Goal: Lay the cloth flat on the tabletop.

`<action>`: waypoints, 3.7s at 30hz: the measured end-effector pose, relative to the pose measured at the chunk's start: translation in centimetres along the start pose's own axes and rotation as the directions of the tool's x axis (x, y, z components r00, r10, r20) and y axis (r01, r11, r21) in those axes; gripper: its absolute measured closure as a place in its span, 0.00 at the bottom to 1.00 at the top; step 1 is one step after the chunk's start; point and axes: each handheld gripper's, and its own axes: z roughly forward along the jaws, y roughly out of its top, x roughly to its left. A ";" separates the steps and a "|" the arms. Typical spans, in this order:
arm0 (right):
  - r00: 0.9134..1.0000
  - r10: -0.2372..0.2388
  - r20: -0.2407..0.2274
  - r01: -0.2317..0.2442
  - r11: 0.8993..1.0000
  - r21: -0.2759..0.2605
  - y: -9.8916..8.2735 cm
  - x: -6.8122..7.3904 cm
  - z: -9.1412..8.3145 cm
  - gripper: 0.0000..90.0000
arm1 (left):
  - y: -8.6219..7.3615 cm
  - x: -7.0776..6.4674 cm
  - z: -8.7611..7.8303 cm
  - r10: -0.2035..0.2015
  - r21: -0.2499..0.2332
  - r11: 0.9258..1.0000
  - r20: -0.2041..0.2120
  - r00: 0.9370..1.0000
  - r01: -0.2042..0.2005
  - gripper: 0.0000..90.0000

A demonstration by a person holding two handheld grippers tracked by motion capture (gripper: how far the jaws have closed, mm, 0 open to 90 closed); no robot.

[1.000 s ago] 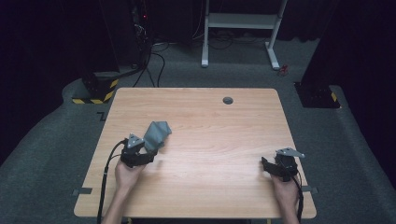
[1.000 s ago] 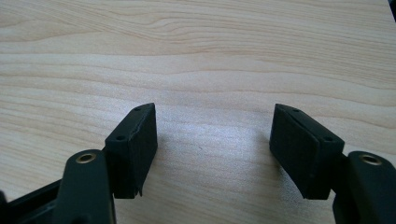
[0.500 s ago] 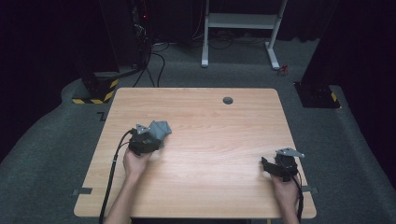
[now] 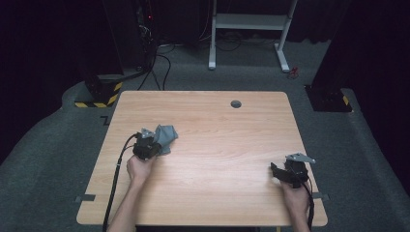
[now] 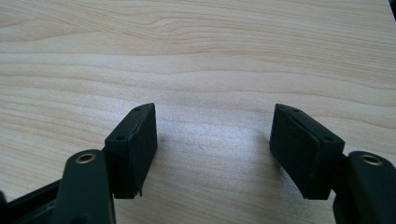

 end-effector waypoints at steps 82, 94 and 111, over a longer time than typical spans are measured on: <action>0.991 -0.050 -0.128 0.044 0.998 -0.049 0.2 3.9 -0.8 0.62 | 0.2 -14.6 -1.4 0.244 -0.083 0.970 0.393 0.887 -0.230 0.68; 0.868 -0.249 -0.429 0.237 0.968 -0.083 1.3 13.7 -1.6 0.66 | -1.4 -14.5 -1.2 0.254 -0.045 0.966 0.360 0.898 -0.256 0.68; 0.861 -0.325 -0.392 0.336 0.941 -0.044 1.7 17.0 0.8 1.00 | -1.4 -15.0 -1.0 0.300 -0.060 0.953 0.297 0.907 -0.296 0.97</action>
